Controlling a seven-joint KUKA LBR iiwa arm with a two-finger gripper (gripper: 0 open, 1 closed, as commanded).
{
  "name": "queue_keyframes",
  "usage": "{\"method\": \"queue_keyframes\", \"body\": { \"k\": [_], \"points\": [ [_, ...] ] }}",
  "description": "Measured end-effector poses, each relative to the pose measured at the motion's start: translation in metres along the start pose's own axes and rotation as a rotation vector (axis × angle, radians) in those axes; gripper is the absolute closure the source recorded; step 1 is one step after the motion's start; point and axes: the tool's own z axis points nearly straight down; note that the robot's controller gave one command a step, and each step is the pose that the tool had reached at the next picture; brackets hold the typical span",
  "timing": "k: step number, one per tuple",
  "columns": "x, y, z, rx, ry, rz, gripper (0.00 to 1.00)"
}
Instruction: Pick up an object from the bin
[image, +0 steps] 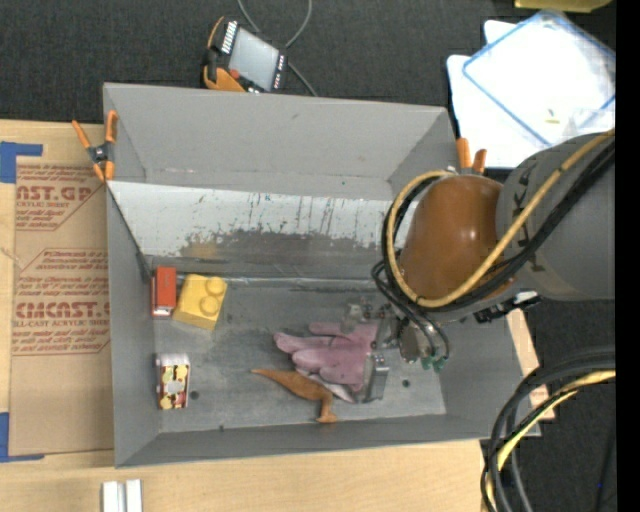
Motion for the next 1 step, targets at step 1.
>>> {"method": "queue_keyframes", "body": {
  "k": [1],
  "points": [
    [-0.0020, 0.0000, -0.0039, 0.000, -0.008, 0.000, 0.00]
  ]
}}
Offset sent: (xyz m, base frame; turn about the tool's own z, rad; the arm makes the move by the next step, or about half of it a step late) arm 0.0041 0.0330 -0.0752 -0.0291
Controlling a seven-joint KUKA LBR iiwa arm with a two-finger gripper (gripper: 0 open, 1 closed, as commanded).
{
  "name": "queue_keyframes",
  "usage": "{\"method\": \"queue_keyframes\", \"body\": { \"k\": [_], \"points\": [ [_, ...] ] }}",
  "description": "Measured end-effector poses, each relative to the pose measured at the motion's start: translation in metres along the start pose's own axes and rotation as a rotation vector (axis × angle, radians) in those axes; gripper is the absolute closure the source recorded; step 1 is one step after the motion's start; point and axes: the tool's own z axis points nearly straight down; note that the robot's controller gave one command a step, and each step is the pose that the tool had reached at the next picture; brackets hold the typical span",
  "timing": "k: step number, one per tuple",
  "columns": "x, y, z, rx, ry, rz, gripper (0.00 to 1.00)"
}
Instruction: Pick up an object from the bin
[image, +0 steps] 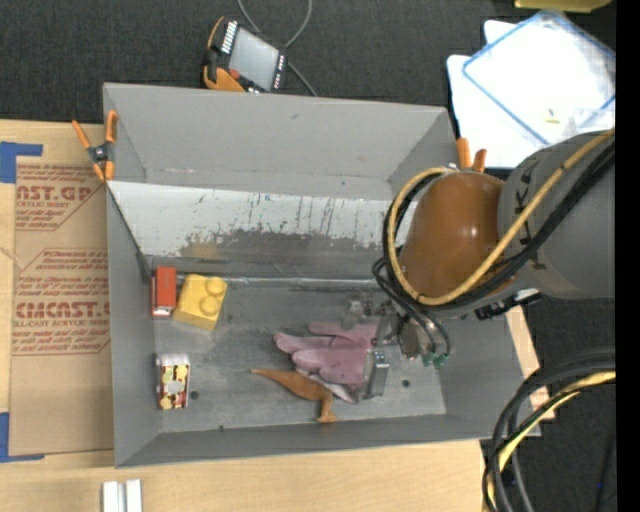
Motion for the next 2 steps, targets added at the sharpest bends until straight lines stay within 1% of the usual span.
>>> {"method": "queue_keyframes", "body": {
  "k": [1, 2],
  "points": [
    [-0.002, 0.034, 0.079, -0.001, 0.002, -0.030, 0.00],
    [-0.011, 0.026, 0.049, -0.001, -0.010, 0.340, 0.00]
  ]
}}
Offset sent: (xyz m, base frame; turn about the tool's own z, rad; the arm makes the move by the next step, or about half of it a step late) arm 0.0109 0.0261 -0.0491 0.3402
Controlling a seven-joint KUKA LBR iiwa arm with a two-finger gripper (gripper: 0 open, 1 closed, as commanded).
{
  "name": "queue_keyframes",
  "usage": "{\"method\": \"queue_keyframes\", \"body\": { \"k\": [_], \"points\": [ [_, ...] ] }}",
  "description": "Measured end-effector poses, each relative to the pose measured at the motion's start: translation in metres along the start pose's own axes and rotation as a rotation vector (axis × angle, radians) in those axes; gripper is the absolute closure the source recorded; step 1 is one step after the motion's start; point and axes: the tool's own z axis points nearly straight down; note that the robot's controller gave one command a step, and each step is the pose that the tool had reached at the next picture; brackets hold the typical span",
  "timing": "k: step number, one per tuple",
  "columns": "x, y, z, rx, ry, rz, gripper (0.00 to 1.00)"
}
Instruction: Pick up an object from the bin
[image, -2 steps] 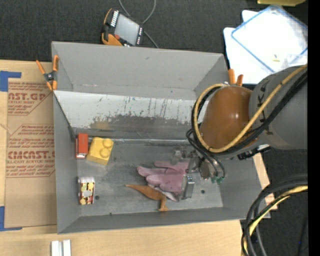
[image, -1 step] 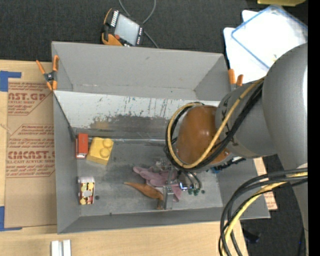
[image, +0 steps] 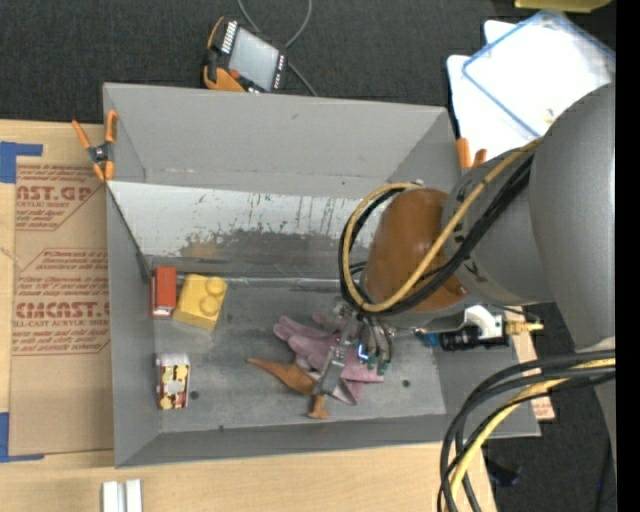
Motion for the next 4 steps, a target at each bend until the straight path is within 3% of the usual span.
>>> {"method": "queue_keyframes", "body": {
  "k": [1, 2, 3, 4],
  "points": [
    [0.037, 0.016, 0.000, 0.001, 0.014, -0.194, 0.00],
    [0.031, 0.011, 0.030, 0.000, 0.003, 0.302, 0.00],
    [0.036, 0.011, 0.029, 0.001, 0.005, 0.216, 1.00],
    [0.036, 0.011, 0.028, 0.001, 0.005, 0.215, 1.00]
  ]
}}
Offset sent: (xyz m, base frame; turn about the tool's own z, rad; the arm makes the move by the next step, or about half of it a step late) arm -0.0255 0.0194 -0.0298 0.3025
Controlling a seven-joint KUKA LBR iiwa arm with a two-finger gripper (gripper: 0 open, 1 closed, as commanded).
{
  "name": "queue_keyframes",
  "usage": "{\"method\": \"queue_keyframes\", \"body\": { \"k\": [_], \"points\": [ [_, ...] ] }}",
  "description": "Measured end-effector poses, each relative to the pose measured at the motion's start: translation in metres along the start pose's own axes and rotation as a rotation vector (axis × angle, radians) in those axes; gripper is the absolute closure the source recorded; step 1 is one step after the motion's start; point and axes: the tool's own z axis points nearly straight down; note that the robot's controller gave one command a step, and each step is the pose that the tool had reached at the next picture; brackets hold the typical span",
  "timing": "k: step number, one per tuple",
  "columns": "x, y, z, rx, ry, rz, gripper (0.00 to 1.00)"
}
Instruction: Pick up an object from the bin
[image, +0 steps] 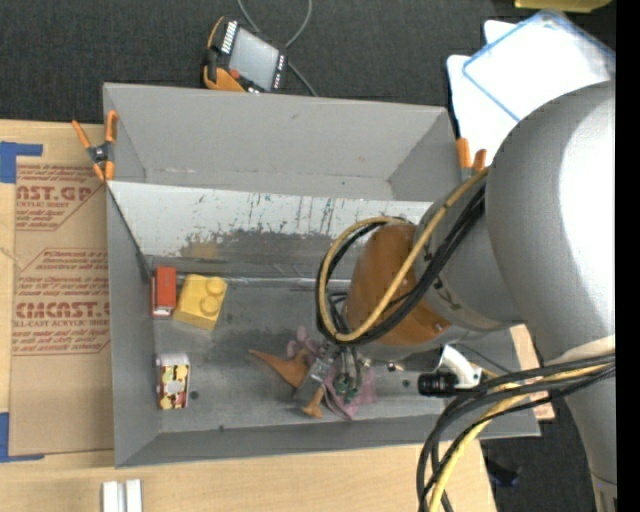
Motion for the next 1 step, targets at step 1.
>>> {"method": "queue_keyframes", "body": {
  "k": [1],
  "points": [
    [0.0034, -0.0024, -0.0242, 0.009, 0.013, 0.000, 1.00]
  ]
}}
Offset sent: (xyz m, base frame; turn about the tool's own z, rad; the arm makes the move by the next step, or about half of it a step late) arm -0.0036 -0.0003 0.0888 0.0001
